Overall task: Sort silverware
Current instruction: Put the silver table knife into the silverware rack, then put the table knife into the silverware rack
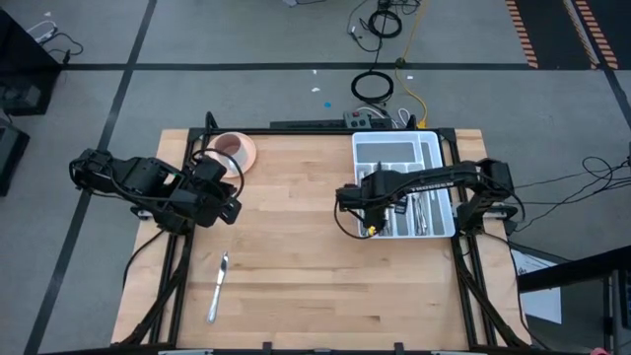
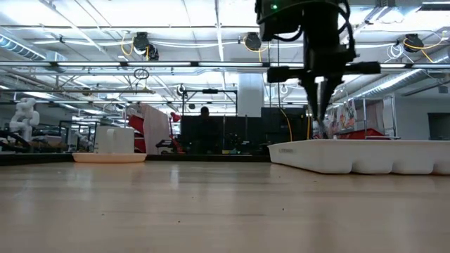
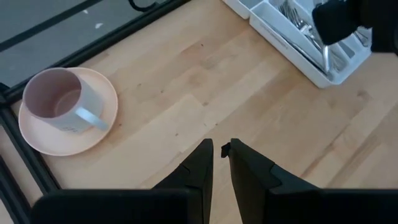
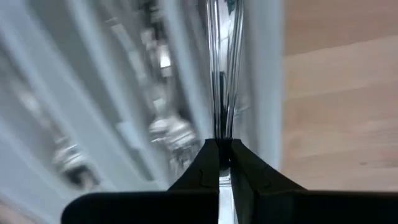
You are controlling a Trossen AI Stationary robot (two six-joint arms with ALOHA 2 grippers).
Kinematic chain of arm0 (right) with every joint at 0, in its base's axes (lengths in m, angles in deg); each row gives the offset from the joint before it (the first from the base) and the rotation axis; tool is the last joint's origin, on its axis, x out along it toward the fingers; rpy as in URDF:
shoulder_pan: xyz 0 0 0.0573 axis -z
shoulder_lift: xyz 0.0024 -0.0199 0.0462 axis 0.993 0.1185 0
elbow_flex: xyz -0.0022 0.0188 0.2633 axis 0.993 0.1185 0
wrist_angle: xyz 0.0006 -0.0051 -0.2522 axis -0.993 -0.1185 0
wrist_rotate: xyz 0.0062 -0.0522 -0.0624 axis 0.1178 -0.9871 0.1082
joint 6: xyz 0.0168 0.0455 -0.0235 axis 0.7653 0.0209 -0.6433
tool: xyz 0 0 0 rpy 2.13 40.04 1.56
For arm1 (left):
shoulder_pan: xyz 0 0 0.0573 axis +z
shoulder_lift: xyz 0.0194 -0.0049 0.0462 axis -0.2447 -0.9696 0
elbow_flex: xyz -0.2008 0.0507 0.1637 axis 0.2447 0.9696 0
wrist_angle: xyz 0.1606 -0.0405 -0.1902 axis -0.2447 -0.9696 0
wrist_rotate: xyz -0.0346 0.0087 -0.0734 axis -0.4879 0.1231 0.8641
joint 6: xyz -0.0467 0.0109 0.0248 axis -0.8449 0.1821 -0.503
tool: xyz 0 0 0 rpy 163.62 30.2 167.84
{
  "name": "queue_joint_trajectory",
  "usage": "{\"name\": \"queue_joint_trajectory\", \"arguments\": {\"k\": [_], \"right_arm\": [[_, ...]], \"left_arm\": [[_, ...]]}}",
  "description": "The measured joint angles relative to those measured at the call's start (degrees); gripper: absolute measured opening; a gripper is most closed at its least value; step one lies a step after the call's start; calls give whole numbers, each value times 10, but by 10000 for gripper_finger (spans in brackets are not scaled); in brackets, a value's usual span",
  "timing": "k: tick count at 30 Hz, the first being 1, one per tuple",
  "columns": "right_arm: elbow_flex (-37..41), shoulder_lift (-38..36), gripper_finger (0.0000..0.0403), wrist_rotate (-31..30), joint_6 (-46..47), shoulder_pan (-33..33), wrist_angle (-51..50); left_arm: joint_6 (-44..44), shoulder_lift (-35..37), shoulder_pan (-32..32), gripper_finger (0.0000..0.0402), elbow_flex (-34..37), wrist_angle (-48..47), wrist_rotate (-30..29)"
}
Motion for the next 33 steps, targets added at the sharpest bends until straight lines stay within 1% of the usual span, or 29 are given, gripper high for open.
{"name": "queue_joint_trajectory", "arguments": {"k": [2, 6, 11, 15, 18, 20, 23, 29, 33], "right_arm": [[0, 8, 0, 2, -3, 3, 19], [0, 28, 0, 30, -25, 11, 15], [0, 51, 0, 31, -60, 14, 17], [0, 55, 0, 48, -60, 24, 33], [0, 56, 1, 72, -55, 33, 15], [0, 56, 6, 77, -43, 36, 3], [0, 56, 28, 77, -9, 38, 7], [0, 56, 99, 91, -9, 40, 22], [0, 56, 137, 68, -8, 40, 42]], "left_arm": [[0, 0, 0, 59, 0, 0, -1], [0, 0, 0, 59, 0, 0, -1], [0, 0, 0, 59, 0, 0, -1], [0, 0, 0, 59, 0, 0, -1], [0, 0, 0, 59, 0, 0, -2], [0, 0, 0, 59, 0, 0, -9], [0, 0, 0, 59, 0, 0, -18], [0, 0, 0, 59, 0, 0, -19], [0, 0, 0, 59, 0, 0, -19]]}}
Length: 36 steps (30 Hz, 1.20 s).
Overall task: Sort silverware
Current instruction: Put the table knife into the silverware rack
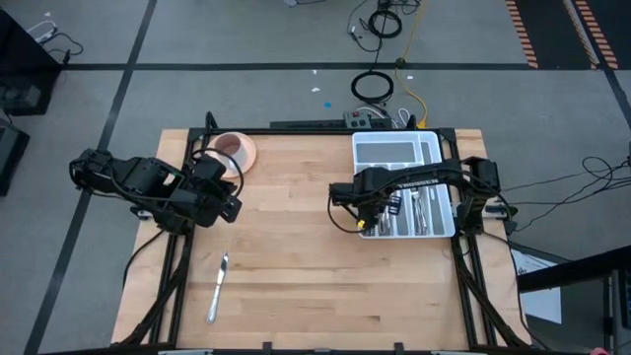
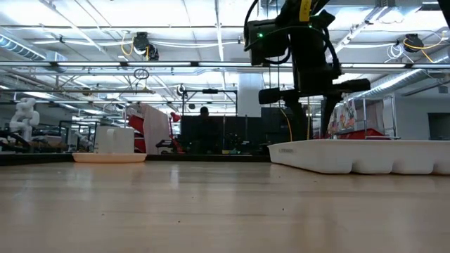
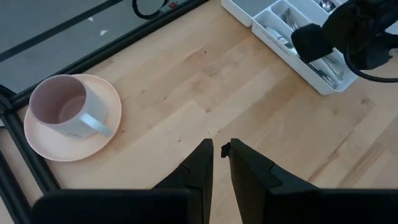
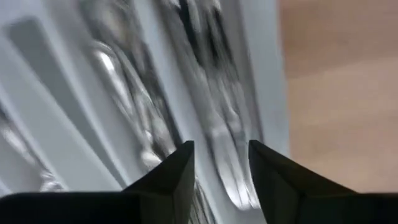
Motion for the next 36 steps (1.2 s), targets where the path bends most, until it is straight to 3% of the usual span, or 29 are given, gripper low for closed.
{"name": "queue_joint_trajectory", "arguments": {"k": [7, 10, 13, 16, 18, 23, 26, 29, 32, 36], "right_arm": [[-39, -6, 148, -146, 114, -2, 28], [-101, -9, 147, -119, 186, -8, 26], [-160, -9, 147, -37, 277, -27, 89], [-204, -9, 147, 19, 370, -45, 170], [-232, -9, 147, 23, 408, -51, 174], [-305, -9, 146, 20, 452, -52, 95], [-340, -9, 146, 20, 470, -53, 39], [-359, -10, 146, 20, 491, -53, 5], [-362, -10, 146, 20, 503, -53, -5], [-362, -10, 146, 20, 520, -53, -25]], "left_arm": [[-4, 0, 0, 59, 0, 0, 0], [-14, 0, 0, 59, 0, 0, 1], [-42, 0, 0, 59, 3, 1, 10], [-102, 1, 0, 59, 32, 1, 91], [-168, -3, -9, 59, 71, 1, 169], [-297, -27, -64, 58, 196, 42, 307], [-359, -54, -94, 43, 270, 132, 366], [-391, -94, -125, 10, 327, 260, 397], [-422, -144, -146, 5, 361, 347, 413], [-438, -205, -160, 3, 364, 355, 456]]}}
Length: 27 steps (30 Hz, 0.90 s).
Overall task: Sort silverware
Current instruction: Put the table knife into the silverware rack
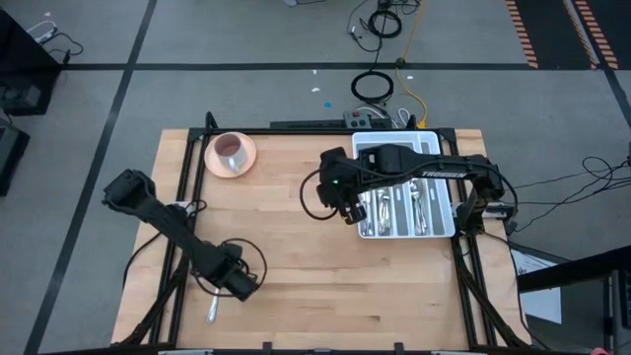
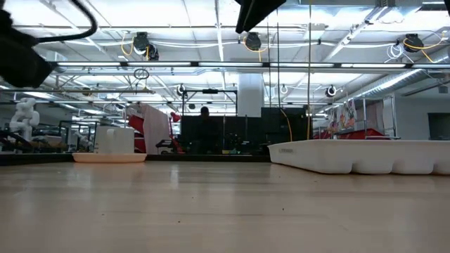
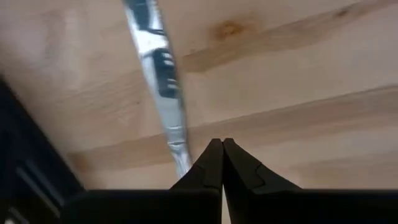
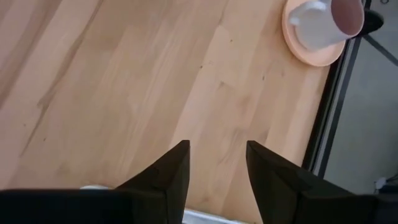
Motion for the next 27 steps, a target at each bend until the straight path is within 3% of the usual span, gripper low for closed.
{"name": "queue_joint_trajectory", "arguments": {"k": [13, 27], "right_arm": [[0, 0, 146, 2, 33, 0, -19], [0, 0, 146, 2, 63, 0, -75]], "left_arm": [[-15, -18, -2, 1, -1, -132, 4], [-68, -21, 9, 0, 55, 18, -31]]}}
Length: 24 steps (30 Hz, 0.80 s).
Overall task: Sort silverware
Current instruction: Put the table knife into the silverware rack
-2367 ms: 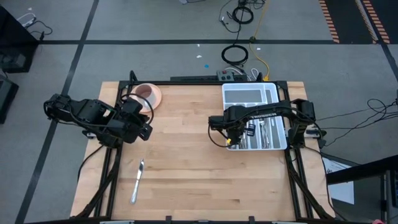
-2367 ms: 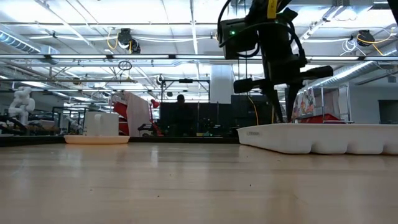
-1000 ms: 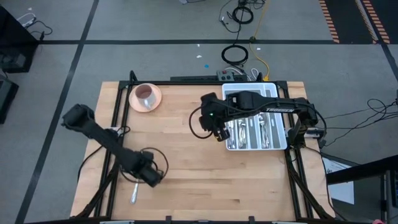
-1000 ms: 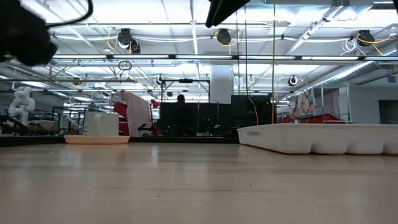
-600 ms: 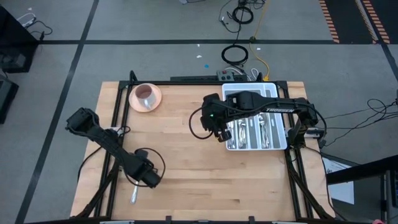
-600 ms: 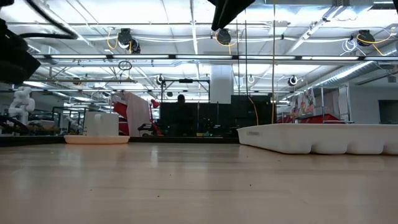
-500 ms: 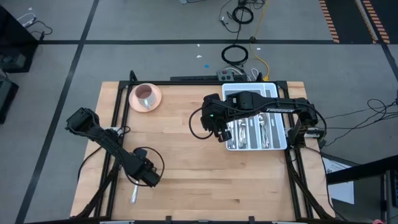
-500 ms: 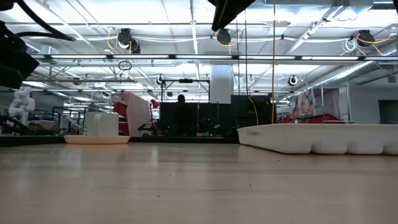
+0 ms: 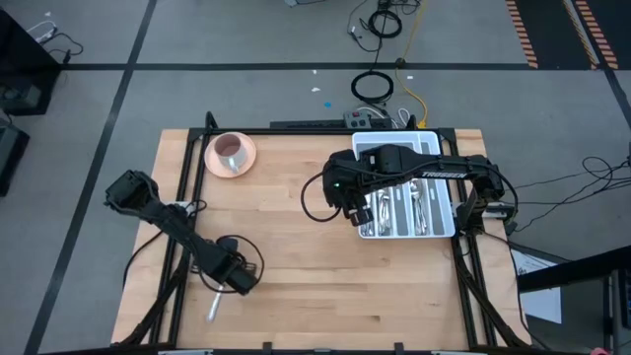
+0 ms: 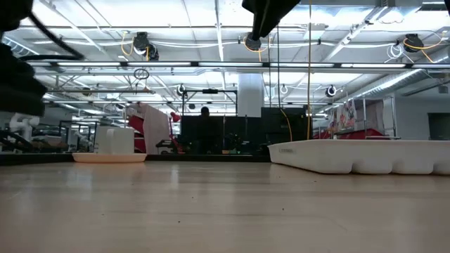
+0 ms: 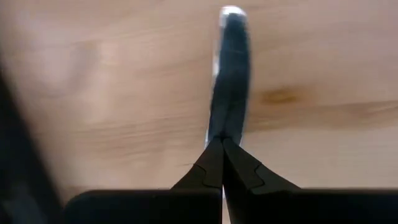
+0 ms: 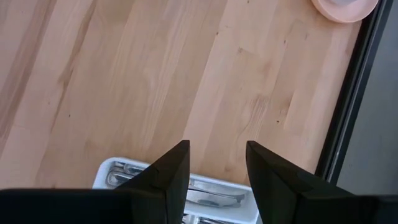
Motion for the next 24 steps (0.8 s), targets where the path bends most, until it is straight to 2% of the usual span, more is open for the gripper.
{"name": "queue_joint_trajectory", "arguments": {"k": [6, 8, 13, 19, 24], "right_arm": [[0, 0, 146, 0, 0, 0, -1], [0, 0, 146, 0, 0, 0, -1], [0, 0, 146, 0, 0, 0, 1], [0, 0, 146, 2, 5, 0, -5], [0, 0, 146, 52, -1, 0, -8]], "left_arm": [[-1, -4, 47, 0, -2, 64, -81], [26, -4, 76, 0, -1, 82, -118], [153, -10, 182, 0, 2, 202, -216], [321, -19, 284, 0, 1, 372, -232], [443, -16, 329, 0, -47, 451, -251]]}}
